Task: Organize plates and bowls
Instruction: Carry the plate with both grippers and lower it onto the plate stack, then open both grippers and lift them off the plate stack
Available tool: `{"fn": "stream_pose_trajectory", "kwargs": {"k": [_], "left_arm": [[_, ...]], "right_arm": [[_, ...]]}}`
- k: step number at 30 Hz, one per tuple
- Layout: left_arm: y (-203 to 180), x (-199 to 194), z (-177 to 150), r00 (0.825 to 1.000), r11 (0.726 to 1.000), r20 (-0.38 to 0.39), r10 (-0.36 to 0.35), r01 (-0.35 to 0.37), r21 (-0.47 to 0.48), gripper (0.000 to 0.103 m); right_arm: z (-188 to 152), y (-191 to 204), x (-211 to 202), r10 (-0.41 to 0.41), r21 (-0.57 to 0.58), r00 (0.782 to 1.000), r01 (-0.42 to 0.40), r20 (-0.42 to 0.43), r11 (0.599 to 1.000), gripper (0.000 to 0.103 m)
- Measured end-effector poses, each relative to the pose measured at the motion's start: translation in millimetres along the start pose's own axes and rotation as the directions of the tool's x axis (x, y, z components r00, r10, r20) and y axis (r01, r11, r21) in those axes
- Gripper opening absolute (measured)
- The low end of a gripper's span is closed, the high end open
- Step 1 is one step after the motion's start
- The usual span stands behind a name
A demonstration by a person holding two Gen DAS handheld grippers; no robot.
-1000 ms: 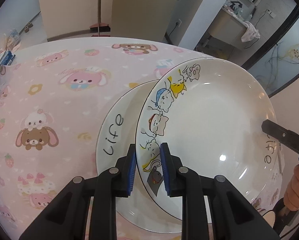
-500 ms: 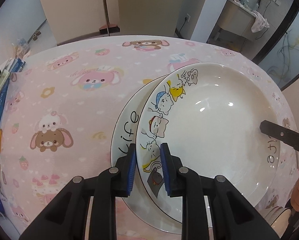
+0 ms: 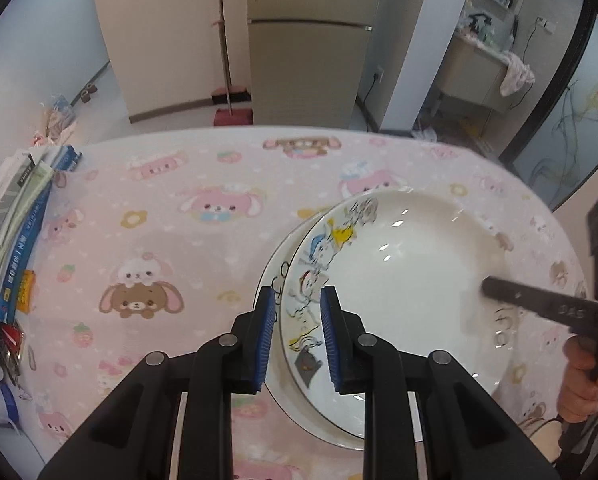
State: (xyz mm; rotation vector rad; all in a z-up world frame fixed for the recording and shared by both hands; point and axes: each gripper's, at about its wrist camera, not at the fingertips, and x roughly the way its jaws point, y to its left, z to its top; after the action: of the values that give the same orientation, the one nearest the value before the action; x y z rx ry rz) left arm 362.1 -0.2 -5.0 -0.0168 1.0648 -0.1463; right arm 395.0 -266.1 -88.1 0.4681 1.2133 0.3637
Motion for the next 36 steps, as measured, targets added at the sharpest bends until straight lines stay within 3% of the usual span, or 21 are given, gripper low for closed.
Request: {"fn": "stream_pose_trajectory", "kwargs": {"k": [3, 10, 14, 20, 22, 25, 29, 31, 33, 36], "left_arm": [[-4, -7, 1, 1.000, 0.999, 0.007, 0.012, -0.013, 0.033, 0.026], [2, 28, -3, 0.996, 0.999, -0.084, 0.038, -0.036, 0.027, 0.026], [7, 32, -4, 0.996, 0.999, -0.086, 0.034, -0.033, 0.013, 0.026], [-1, -1, -2, 0.999, 0.999, 0.033, 0.019, -0.021, 0.040, 0.026], [-9, -18, -1, 0.995, 0.997, 0.095, 0.044, -0.050, 0.058, 0.026], [-16, -47, -2, 0.986, 0.998, 0.166, -0.009, 0.000, 0.057, 0.026], [-26, -84, -3, 0.966, 0.998, 0.259, 0.007, -0.021, 0.052, 0.027], [-35, -101, -6, 0.958, 0.998, 0.288, -0.005, -0.014, 0.066, 0.038], [-46, -124, -12, 0.940, 0.995, 0.342, -0.008, -0.026, 0.093, 0.066], [-60, -152, -25, 0.907, 0.993, 0.422, 0.008, -0.057, 0.104, 0.072]], "right_arm": [[1, 0, 5, 0.027, 0.017, 0.999, -0.027, -0.026, 1.000, 0.008], [-1, 5, 5, 0.009, -0.001, 1.000, -0.009, -0.022, 1.000, 0.008], [0, 8, 7, 0.006, -0.007, 0.999, -0.006, -0.032, 1.000, 0.008], [0, 10, -7, 0.002, -0.024, 1.000, -0.002, 0.005, 1.000, 0.009], [0, 14, -17, 0.012, -0.033, 0.999, -0.011, 0.032, 0.999, 0.009], [-1, 22, -36, 0.024, -0.058, 0.997, -0.020, 0.071, 0.998, 0.010], [-7, 37, -67, 0.046, -0.101, 0.989, -0.032, 0.140, 0.994, 0.015], [-14, 44, -86, 0.072, -0.132, 0.983, -0.050, 0.170, 0.990, 0.017], [-21, 48, -102, 0.084, -0.147, 0.977, -0.055, 0.197, 0.988, 0.020], [-34, 56, -132, 0.088, -0.183, 0.969, -0.046, 0.230, 0.982, 0.022]]}}
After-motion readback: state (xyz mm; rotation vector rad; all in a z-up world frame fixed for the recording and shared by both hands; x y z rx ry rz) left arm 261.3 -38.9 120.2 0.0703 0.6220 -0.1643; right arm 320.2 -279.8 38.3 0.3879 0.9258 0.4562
